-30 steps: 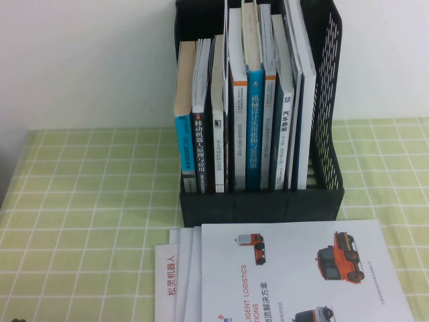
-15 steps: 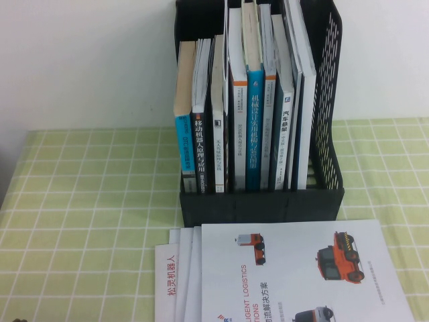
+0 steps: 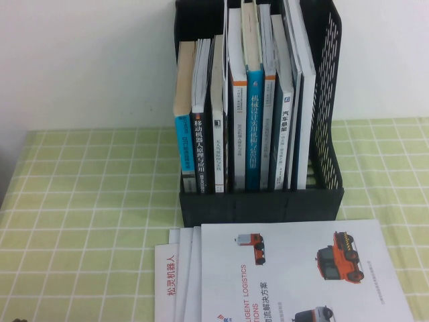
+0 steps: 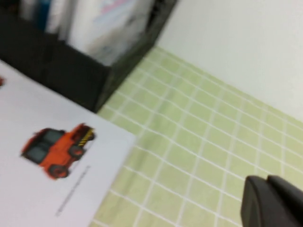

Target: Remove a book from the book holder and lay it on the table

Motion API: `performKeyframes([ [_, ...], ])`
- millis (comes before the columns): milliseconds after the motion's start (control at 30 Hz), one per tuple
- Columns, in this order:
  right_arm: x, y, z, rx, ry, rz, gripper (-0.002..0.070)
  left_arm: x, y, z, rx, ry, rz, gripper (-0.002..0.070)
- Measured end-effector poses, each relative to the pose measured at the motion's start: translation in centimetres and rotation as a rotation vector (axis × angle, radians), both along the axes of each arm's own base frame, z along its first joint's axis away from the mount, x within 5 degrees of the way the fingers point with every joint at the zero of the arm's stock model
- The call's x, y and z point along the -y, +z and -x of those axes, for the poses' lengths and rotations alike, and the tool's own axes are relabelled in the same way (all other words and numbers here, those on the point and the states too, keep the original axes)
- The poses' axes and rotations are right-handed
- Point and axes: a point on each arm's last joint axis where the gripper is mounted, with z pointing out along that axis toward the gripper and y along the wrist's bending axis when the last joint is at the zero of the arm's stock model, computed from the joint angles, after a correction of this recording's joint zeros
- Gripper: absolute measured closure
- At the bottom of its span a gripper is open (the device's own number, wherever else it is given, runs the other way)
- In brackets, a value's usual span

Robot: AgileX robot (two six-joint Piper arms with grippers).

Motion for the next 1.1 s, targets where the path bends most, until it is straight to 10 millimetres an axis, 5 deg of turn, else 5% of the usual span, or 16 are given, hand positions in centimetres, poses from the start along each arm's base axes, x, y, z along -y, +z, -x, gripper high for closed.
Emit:
performKeyframes([
  [300, 2.5, -3.6, 3.5, 0.111, -0.365, -0.444, 0.0678, 0.0, 0.0, 0.0, 0.001, -0.001, -0.002, 0.0678],
  [667, 0.5, -9.2, 2.7, -0.022, -0.170, -0.382, 0.0678, 0.0, 0.0, 0.0, 0.001, -0.001, -0.004, 0.0678],
  [1100, 0.6, -9.4, 2.7, 0.010, -0.179, -0.273, 0.0678, 0.0, 0.0, 0.0, 0.001, -0.001, -0.004, 0.0678],
])
